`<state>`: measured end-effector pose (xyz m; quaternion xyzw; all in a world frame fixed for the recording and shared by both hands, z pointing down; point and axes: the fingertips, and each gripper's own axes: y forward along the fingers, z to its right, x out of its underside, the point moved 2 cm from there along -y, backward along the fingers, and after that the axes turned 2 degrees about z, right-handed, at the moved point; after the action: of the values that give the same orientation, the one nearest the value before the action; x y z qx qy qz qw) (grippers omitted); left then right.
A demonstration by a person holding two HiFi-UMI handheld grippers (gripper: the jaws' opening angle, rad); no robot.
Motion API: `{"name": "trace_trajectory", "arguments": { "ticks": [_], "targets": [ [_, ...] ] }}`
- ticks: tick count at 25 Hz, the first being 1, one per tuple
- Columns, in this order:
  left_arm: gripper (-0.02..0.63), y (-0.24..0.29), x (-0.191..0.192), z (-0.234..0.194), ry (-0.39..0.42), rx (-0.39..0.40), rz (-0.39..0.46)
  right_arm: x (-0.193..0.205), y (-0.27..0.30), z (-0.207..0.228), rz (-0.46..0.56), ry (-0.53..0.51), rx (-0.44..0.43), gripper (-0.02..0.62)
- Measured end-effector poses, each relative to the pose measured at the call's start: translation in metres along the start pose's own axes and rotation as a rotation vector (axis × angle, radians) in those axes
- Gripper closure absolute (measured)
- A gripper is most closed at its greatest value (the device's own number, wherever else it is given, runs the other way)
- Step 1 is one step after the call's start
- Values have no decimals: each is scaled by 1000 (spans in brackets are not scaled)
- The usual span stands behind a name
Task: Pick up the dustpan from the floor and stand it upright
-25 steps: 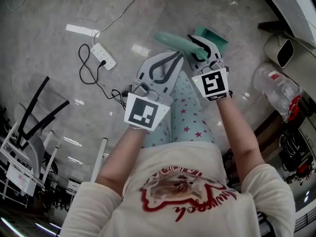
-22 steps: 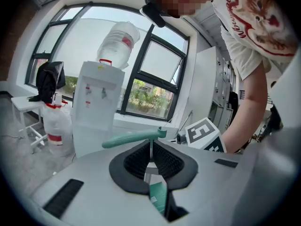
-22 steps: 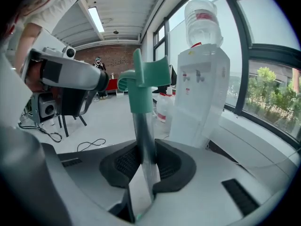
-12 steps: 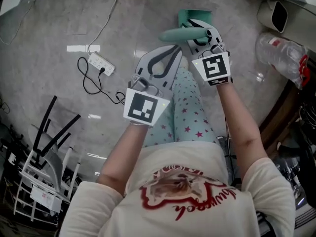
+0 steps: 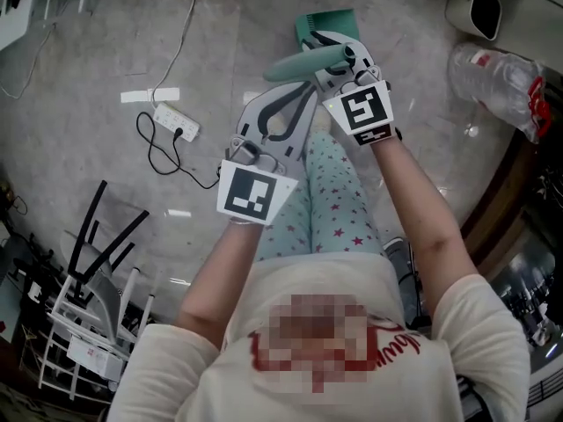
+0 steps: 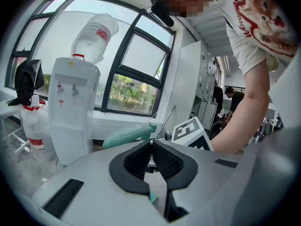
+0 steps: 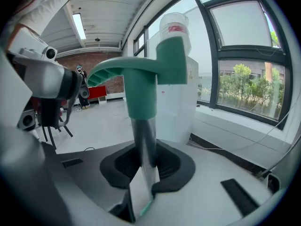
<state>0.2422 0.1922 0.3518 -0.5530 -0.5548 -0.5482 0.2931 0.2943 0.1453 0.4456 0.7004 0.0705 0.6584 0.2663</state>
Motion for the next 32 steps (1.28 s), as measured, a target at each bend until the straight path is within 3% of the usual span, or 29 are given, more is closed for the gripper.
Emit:
{"name": "trace_trajectory", "arguments": {
  "ticks": [3,15,32],
  "targets": [
    [571,2,1,7,19,9,-19,1,0,-2,-1,7,-14,517],
    [571,0,5,7,-10,-80,8,2,-9,-3,21,27,-43,515],
    [571,-8,5,15,-8,-100,32,8,-32,3,-19,105,24,457]
  ]
}}
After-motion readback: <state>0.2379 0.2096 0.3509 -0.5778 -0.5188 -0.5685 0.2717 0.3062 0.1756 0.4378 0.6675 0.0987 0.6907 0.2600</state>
